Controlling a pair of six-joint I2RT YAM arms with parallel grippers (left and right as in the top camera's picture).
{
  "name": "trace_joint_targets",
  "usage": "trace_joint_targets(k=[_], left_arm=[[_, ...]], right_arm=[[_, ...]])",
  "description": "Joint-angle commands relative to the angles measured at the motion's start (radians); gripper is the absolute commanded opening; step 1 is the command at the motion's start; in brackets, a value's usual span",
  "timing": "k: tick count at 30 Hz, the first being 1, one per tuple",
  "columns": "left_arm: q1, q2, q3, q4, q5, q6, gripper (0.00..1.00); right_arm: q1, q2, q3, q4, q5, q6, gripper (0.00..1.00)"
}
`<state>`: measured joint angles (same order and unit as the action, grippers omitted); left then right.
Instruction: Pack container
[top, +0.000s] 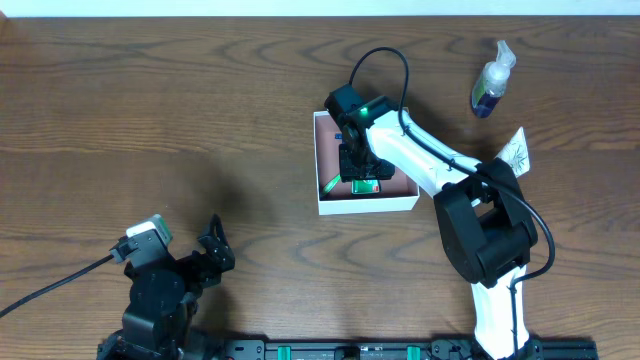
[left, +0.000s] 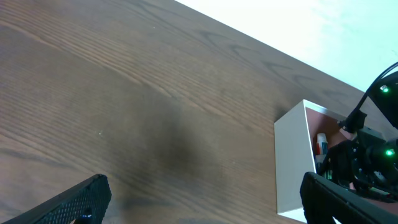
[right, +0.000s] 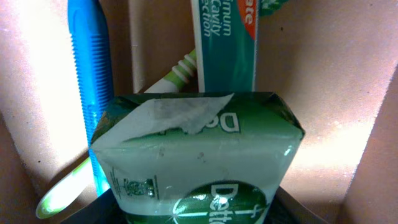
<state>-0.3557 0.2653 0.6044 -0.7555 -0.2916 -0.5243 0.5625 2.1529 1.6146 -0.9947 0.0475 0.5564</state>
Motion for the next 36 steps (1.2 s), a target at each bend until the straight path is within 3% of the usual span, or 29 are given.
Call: trace_joint_targets(k=[1, 5, 10, 20, 32, 36], left_arm=[[0.004, -0.006, 0.0, 0.002, -0.009, -0.008, 0.98], [0.004, -0.006, 0.0, 0.002, -0.009, -0.008, 0.98], [0.004, -0.006, 0.0, 0.002, -0.009, -0.008, 0.98], [0.004, -0.006, 0.0, 0.002, -0.009, -0.008, 0.98], [0.004, -0.006, 0.0, 0.002, -0.009, -0.009, 0.98], [0.004, -0.006, 0.0, 0.002, -0.009, -0.008, 0.98]], right_arm=[[0.014, -0.002, -0.006, -0.001, -0.004, -0.015, 0.53], [0.014, -0.002, -0.006, 0.0, -0.003, -0.016, 0.57], [0.014, -0.002, -0.006, 0.0, -0.003, -0.016, 0.73], [0.014, -0.005, 0.044, -0.04, -0.003, -0.042, 0.87], [0.0, -0.026, 0.479, -0.323, 0.077, -0.148, 0.99], [-0.051, -0.042, 0.627, -0.438, 0.127, -0.188, 0.99]])
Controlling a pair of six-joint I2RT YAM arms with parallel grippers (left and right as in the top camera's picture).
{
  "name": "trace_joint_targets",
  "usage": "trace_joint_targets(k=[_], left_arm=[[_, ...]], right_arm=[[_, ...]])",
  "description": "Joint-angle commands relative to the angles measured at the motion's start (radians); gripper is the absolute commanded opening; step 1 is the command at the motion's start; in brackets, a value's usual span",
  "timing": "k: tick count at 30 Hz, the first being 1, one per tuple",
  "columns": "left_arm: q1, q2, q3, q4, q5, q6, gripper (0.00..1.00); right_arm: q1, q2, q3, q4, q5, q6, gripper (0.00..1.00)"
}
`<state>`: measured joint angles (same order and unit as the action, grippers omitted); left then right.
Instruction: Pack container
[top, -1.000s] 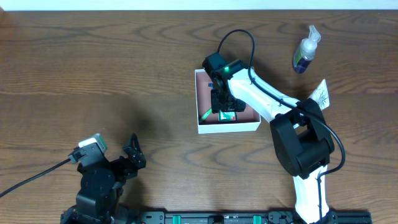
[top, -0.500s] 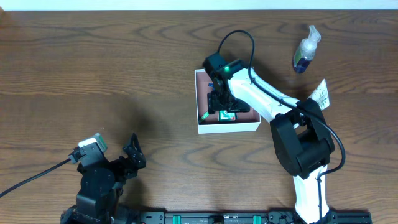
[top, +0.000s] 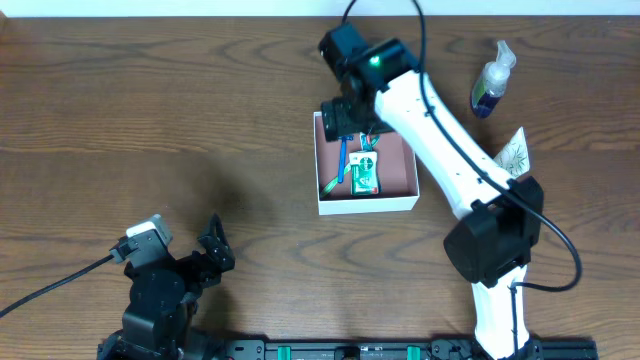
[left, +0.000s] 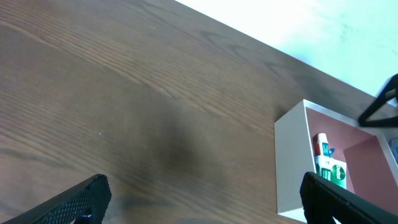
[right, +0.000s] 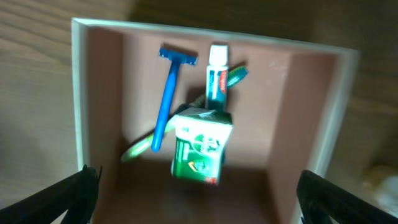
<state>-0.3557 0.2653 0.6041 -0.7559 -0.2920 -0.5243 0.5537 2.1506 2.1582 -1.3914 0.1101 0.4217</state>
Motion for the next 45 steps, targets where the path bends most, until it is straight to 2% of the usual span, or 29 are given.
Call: trace_joint_targets(k=[1, 4, 10, 13, 16, 21, 25, 31, 45], left_arm=[[0.004, -0.006, 0.0, 0.002, -0.009, -0.008, 0.98], [0.004, -0.006, 0.0, 0.002, -0.009, -0.008, 0.98], [0.004, -0.006, 0.0, 0.002, -0.009, -0.008, 0.98], [0.004, -0.006, 0.0, 0.002, -0.009, -0.008, 0.98], [0.004, -0.006, 0.0, 0.002, -0.009, -0.008, 0.98], [0.004, -0.006, 0.0, 0.002, -0.009, -0.008, 0.98], [0.004, -0.006, 0.0, 0.002, -0.009, -0.008, 0.98], [0.004, -0.006, 0.0, 0.002, -0.009, -0.008, 0.98], [0.004, -0.006, 0.0, 0.002, -0.009, -0.008, 0.98]], right_arm=[[-0.061, -0.043, 0.107, -0.066, 0.087, -0.053, 0.99], [-0.151, -0.069, 0.159, -0.117, 0.134, -0.061, 0.99], [-0.343, -0.092, 0.17, -0.105, 0.132, -0.132, 0.99], [-0.416, -0.091, 0.17, -0.07, 0.132, -0.135, 0.99], [-0.469, -0.091, 0.17, 0.009, 0.107, -0.203, 0.99], [-0.525, -0.089, 0.158, 0.152, 0.088, -0.325, 0.99], [-0.554, -0.079, 0.135, 0.238, 0.087, -0.35, 0.99], [-0.58, -0.006, 0.135, 0.259, 0.005, -0.454, 0.96], [-0.6, 0.186, 0.135, 0.292, -0.007, -0.53, 0.95]])
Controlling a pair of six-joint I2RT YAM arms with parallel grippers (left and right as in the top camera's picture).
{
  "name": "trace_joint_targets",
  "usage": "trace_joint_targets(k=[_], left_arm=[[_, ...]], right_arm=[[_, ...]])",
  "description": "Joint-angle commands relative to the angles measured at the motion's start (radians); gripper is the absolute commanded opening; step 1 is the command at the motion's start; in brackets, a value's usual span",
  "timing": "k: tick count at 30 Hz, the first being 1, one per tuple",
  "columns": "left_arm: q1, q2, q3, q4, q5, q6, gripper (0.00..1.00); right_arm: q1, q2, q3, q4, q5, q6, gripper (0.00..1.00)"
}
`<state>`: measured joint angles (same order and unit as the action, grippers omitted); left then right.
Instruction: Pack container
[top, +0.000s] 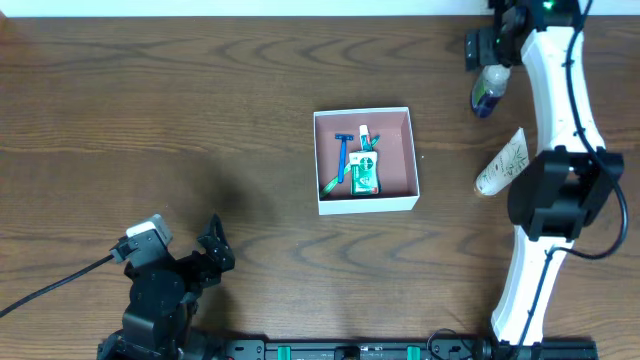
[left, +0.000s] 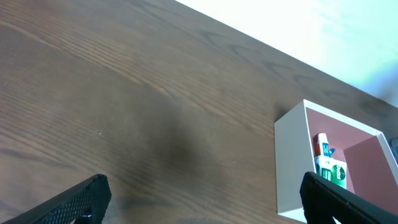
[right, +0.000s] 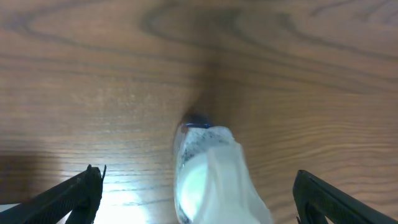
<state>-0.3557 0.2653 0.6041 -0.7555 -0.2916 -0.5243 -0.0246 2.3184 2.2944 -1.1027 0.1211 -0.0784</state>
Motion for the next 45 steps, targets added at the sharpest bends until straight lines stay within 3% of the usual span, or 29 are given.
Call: trace_joint_targets(k=[1, 11, 17, 19, 22, 24, 45], left_arm=[[0.004, -0.006, 0.0, 0.002, -0.009, -0.008, 0.98], [0.004, -0.006, 0.0, 0.002, -0.009, -0.008, 0.98], [0.004, -0.006, 0.0, 0.002, -0.009, -0.008, 0.98], [0.004, -0.006, 0.0, 0.002, -0.009, -0.008, 0.98], [0.004, -0.006, 0.0, 0.002, -0.009, -0.008, 0.98], [0.004, -0.006, 0.0, 0.002, -0.009, -0.008, 0.98], [0.004, -0.006, 0.0, 0.002, -0.009, -0.008, 0.98]], right_arm=[[-0.024, 0.027, -0.001, 0.003, -0.027, -0.03, 0.96], [-0.05, 0.053, -0.001, 0.012, -0.033, -0.031, 0.93], [-0.05, 0.053, -0.001, 0.015, -0.047, -0.031, 0.84], [-0.05, 0.053, -0.001, 0.015, -0.052, -0.031, 0.78], [-0.048, 0.053, -0.001, 0.018, -0.051, -0.031, 0.6], [-0.047, 0.053, -0.001, 0.018, -0.052, -0.031, 0.55], [-0.047, 0.041, 0.061, -0.031, -0.103, -0.005, 0.58]])
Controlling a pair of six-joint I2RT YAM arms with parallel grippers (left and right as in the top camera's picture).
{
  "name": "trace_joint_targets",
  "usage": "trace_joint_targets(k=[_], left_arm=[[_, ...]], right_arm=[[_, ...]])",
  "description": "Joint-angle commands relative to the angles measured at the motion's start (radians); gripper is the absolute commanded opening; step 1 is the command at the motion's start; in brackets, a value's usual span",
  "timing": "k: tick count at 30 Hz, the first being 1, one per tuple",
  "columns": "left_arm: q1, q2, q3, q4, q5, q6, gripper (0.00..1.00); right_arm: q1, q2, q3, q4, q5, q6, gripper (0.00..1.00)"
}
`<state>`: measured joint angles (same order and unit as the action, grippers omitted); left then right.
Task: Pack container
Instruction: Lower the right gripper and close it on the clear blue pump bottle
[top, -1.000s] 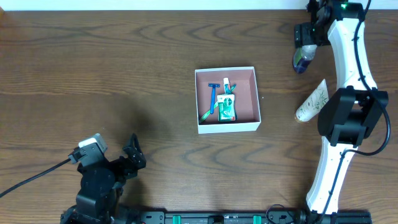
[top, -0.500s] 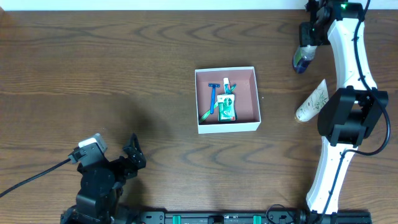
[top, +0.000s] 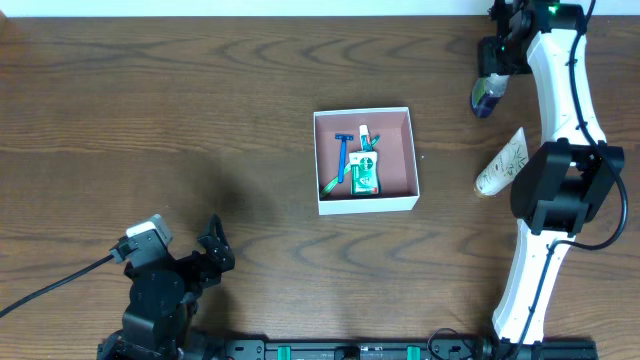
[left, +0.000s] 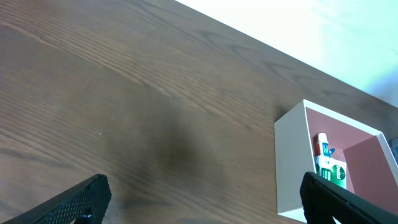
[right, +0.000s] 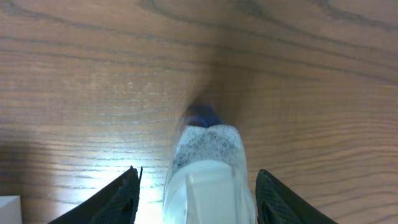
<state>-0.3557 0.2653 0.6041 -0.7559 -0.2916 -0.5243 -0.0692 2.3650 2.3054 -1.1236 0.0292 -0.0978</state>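
Observation:
The white box (top: 367, 204) with a pink floor stands mid-table and holds a blue razor (top: 342, 155), a toothpaste tube (top: 364, 138), a green toothbrush (top: 329, 185) and a green soap pack (top: 365, 176). At the far right a clear spray bottle (top: 486, 95) with purple liquid stands upright. My right gripper (top: 497, 55) is over its top. In the right wrist view the bottle (right: 208, 168) sits between the fingers (right: 121, 199), with a gap still showing on the left side. My left gripper (top: 212, 250) rests open at the near left, holding nothing.
A white tube (top: 503, 163) with a leaf print lies on the table to the right of the box, below the bottle. In the left wrist view the box's white wall (left: 292, 162) is at the right. The table's far edge runs just behind the bottle.
The right gripper's fingers stand closer together on either side of the spray bottle, and the bottle looks nearer in the wrist view. The left arm and the box contents have not moved.
My right gripper was down in the box, shut on the green soap pack. Then it was open above the box, with the soap left lying inside. Then it was wide open over the spray bottle at the far right, and now its fingers flank the bottle more narrowly.

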Motion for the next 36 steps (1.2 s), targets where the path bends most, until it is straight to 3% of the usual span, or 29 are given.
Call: trace_joint_targets(k=[1, 9, 36], left_arm=[[0.004, -0.006, 0.0, 0.002, -0.009, -0.008, 0.98], [0.004, -0.006, 0.0, 0.002, -0.009, -0.008, 0.98], [0.004, -0.006, 0.0, 0.002, -0.009, -0.008, 0.98]], right_arm=[[-0.003, -0.005, 0.059, -0.016, -0.011, 0.015, 0.57], [-0.003, -0.005, 0.139, -0.085, -0.011, 0.015, 0.56], [-0.03, -0.005, 0.128, -0.114, -0.019, 0.037, 0.55]])
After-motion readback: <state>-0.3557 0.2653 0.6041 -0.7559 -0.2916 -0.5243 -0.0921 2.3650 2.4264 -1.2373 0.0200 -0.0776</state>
